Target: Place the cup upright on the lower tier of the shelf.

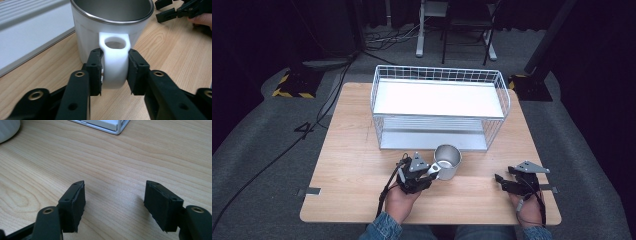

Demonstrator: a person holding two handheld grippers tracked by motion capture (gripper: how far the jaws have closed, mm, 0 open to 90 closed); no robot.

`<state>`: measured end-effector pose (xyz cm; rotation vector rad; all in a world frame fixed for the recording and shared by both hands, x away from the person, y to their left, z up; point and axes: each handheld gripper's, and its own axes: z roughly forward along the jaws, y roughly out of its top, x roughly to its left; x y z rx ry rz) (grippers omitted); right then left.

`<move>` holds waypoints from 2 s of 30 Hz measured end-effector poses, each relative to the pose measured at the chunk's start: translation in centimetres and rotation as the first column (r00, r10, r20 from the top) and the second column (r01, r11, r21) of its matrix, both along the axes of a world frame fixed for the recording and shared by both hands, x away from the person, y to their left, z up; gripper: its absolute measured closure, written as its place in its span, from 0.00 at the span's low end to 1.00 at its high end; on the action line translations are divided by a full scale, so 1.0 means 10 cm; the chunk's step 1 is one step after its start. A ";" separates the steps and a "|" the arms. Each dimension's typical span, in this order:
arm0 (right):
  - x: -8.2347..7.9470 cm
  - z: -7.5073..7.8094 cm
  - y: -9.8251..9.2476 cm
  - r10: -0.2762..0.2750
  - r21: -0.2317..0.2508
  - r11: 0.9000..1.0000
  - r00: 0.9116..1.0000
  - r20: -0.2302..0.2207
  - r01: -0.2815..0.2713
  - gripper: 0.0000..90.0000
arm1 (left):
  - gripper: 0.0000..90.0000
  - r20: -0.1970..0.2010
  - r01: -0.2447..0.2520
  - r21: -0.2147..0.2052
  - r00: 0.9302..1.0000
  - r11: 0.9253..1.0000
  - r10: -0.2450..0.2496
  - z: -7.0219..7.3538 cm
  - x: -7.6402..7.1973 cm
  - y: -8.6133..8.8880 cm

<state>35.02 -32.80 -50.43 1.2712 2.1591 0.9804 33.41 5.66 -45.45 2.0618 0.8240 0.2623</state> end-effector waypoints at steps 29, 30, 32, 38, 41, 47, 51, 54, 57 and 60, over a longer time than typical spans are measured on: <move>-0.01 0.00 0.00 -0.004 -0.008 1.000 1.000 0.007 0.004 0.37 | 0.80 0.099 -0.004 -0.004 0.995 1.000 0.004 0.23 0.05 0.07; -0.01 0.00 0.00 -0.007 -0.007 1.000 1.000 0.006 0.007 0.38 | 0.80 0.101 -0.007 -0.011 0.995 1.000 0.008 0.24 0.07 0.09; -0.01 0.00 0.00 -0.008 -0.006 1.000 1.000 0.006 0.008 0.37 | 0.80 0.104 -0.014 -0.030 0.994 0.999 0.017 0.28 0.10 0.12; -0.01 0.00 0.00 -0.013 -0.007 1.000 1.000 0.006 0.013 0.37 | 0.80 0.111 -0.050 -0.069 0.992 0.996 0.057 0.35 0.20 0.23; -0.01 0.00 0.00 -0.015 -0.008 1.000 1.000 0.006 0.015 0.37 | 0.80 0.120 -0.071 -0.081 0.990 0.994 0.080 0.38 0.26 0.28; 0.00 0.00 0.00 -0.017 -0.005 1.000 1.000 0.003 0.017 0.37 | 0.80 0.136 -0.106 -0.105 0.983 0.989 0.120 0.44 0.37 0.36; 0.00 0.00 0.00 -0.021 -0.003 1.000 1.000 0.000 0.021 0.37 | 0.80 0.147 -0.131 -0.104 0.978 0.986 0.145 0.44 0.46 0.39; 0.00 0.00 0.00 -0.023 -0.003 1.000 1.000 0.001 0.023 0.37 | 0.80 0.149 -0.157 -0.114 0.974 0.981 0.173 0.43 0.53 0.42; 0.00 0.00 0.00 -0.024 -0.004 1.000 1.000 0.001 0.024 0.37 | 0.80 0.157 -0.190 -0.120 0.965 0.974 0.208 0.41 0.60 0.47; 0.00 0.00 0.00 -0.024 -0.003 1.000 1.000 0.001 0.024 0.37 | 0.80 0.161 -0.213 -0.122 0.960 0.969 0.231 0.38 0.64 0.50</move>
